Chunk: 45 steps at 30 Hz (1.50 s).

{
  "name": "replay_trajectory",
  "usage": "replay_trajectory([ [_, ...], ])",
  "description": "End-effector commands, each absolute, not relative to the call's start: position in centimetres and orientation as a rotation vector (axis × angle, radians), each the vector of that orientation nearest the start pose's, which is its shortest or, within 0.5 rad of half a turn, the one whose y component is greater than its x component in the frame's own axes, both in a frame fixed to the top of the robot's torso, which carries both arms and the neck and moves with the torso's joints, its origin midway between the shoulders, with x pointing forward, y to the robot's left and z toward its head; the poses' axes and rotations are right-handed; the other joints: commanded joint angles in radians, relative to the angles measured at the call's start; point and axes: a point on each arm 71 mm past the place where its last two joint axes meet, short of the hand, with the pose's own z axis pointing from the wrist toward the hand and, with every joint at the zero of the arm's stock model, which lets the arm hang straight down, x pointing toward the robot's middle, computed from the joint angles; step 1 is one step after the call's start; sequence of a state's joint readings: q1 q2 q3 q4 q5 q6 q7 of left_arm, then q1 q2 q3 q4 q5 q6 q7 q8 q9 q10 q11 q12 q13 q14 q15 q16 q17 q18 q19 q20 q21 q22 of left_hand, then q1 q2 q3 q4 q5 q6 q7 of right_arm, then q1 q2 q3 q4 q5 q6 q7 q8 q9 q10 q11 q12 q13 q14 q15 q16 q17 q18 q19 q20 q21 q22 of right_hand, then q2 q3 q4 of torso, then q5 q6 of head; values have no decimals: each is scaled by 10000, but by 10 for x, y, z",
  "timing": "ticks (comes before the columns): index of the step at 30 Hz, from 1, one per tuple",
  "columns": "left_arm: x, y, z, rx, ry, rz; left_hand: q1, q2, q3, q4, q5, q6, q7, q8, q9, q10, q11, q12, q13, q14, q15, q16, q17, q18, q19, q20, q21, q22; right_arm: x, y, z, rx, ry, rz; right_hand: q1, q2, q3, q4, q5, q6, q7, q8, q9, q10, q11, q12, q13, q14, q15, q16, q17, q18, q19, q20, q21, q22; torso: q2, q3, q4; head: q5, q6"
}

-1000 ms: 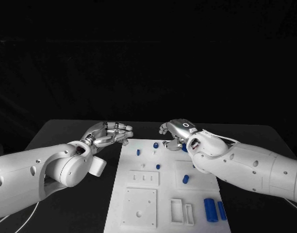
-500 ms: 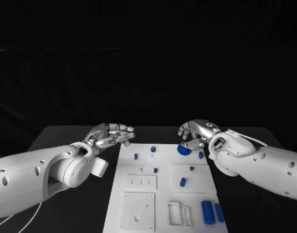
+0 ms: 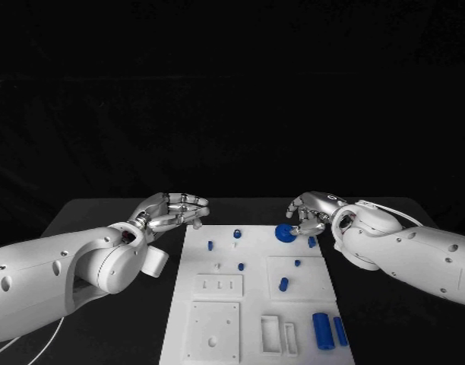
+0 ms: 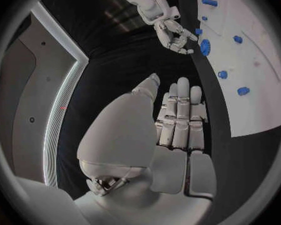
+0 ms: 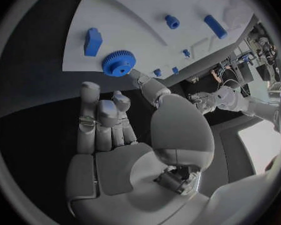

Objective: Assemble the parts on the task board

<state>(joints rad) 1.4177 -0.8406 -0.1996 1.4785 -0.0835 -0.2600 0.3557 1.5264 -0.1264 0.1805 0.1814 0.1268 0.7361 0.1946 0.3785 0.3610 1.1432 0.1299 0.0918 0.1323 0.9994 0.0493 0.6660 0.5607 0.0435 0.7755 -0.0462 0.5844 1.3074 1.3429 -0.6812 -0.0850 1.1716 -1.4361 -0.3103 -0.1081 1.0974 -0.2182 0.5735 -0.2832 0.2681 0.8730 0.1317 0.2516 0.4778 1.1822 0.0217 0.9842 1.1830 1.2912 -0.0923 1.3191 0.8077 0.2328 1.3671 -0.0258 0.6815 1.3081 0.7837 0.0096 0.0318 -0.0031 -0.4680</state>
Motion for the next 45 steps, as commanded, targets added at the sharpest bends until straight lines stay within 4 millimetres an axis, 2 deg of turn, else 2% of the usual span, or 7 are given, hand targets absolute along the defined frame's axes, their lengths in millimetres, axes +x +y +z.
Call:
replay_trajectory([
  [1,512,217,-130,-8727,14817,-14954,-22,-74,-1,65,-40,-77,71,-23,-12,28,63,-47,11,-52,-21,34,-13,105,-36,-53,19,-11,570,-227,-146,-996,16361,4311,-87,50,10,62,163,-36,70,-71,-27,-6,24,136,77,-3,67,69,41,290,39,-45,81,252,7,-8,14,-12,-17],
  [3,512,218,-130,-8734,14818,-14943,-22,-73,-1,66,-41,-81,72,-26,-13,27,64,-50,12,-49,-22,37,-13,105,-35,-54,20,-11,573,-227,-146,-945,16351,4283,-173,115,-45,55,388,-118,124,-127,-72,2,73,492,307,2,104,169,167,290,63,-71,226,253,9,-7,17,-10,-19],
  [6,512,218,-130,-8731,14817,-14942,-24,-73,-2,67,-42,-84,74,-28,-14,26,65,-53,13,-47,-23,39,-13,105,-34,-54,21,-12,575,-225,-147,-955,16382,4261,-185,169,-51,35,366,-135,143,-144,-99,-92,93,619,389,-23,127,191,242,290,20,-81,311,245,8,-19,14,-21,-3],
  [15,513,215,-130,-8715,14875,-14977,-2,-76,3,55,-42,-91,76,-31,-17,22,66,-66,16,-42,-27,47,-16,109,-33,-59,25,-16,578,-227,-151,-959,16695,4130,-266,233,-92,51,333,-103,152,-130,-115,-171,104,718,425,-43,138,197,320,290,-26,-85,406,237,-7,-33,33,-10,-103],
  [26,513,216,-131,-8717,14925,-14964,25,-92,4,35,-54,-97,77,-33,-20,14,71,-85,20,-42,-30,54,-21,109,-34,-61,28,-21,578,-223,-160,-1066,17076,4156,-390,315,-188,48,537,-51,135,-101,-122,-215,88,807,424,-48,123,202,412,290,-67,-98,512,230,5,-15,10,21,-145],
  [36,512,215,-131,-8700,14956,-15001,28,-92,3,33,-64,-100,80,-35,-21,12,74,-93,22,-43,-29,56,-24,108,-34,-60,30,-23,580,-220,-164,-1080,17115,4171,-434,399,-216,59,570,-47,135,-99,-128,-230,88,829,412,-45,123,199,443,290,-82,-98,549,226,2,-23,31,22,-187],
  [45,512,215,-131,-8704,14961,-14998,29,-90,2,33,-70,-104,82,-36,-22,11,76,-99,25,-43,-29,59,-26,106,-34,-59,31,-26,580,-219,-167,-1096,17247,4146,-499,508,-242,83,537,-31,132,-90,-134,-236,86,859,396,-35,122,205,486,290,-87,-96,597,223,-2,-24,9,39,-210],
])
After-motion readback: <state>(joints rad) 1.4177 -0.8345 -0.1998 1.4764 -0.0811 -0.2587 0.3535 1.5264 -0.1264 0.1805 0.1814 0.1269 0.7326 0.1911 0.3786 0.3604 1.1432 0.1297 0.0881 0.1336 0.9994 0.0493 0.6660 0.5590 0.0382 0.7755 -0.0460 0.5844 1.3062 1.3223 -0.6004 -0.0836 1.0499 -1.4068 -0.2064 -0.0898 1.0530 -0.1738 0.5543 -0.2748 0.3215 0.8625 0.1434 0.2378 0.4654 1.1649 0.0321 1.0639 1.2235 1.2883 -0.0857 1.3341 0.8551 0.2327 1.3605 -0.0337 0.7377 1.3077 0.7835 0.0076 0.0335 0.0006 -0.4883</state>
